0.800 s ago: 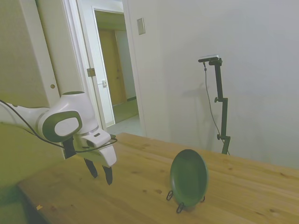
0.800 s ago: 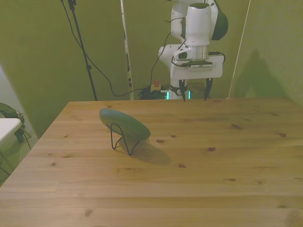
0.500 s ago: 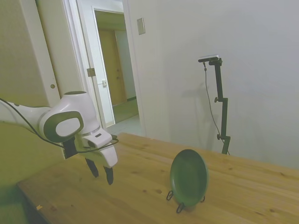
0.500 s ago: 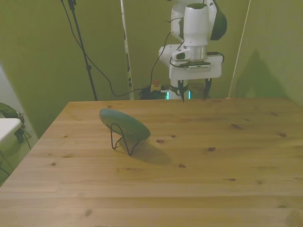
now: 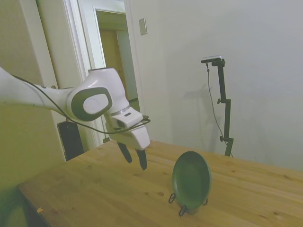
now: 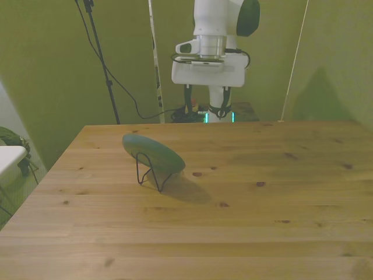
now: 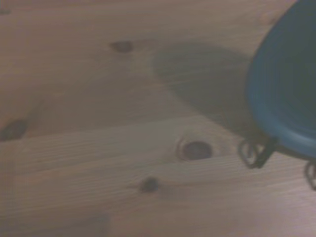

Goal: Unload the plate

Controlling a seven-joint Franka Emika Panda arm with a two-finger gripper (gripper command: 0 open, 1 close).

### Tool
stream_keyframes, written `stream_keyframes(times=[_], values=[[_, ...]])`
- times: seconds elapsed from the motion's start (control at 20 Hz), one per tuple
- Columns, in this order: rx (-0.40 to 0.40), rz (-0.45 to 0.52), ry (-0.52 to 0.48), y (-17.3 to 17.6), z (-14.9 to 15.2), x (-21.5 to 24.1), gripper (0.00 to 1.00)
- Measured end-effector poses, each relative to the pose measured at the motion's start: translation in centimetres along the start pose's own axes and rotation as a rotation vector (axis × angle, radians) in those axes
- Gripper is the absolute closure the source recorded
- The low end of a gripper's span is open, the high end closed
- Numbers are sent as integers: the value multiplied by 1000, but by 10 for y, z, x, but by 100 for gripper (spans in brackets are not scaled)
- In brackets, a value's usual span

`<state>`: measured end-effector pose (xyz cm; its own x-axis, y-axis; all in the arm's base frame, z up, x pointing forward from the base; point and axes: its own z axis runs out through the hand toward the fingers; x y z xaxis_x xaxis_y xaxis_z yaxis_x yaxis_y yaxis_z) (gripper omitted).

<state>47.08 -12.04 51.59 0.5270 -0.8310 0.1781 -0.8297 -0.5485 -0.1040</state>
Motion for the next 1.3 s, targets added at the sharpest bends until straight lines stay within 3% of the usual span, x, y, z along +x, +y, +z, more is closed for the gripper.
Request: stream_keyframes(times=[0.4,0.7,1.05,1.3], values=[[-46,-6,22,12,-41,62,0],[-52,-93,20,10,-48,73,0],[-72,-233,21,16,-61,128,0],[-101,-351,19,14,-55,158,0]])
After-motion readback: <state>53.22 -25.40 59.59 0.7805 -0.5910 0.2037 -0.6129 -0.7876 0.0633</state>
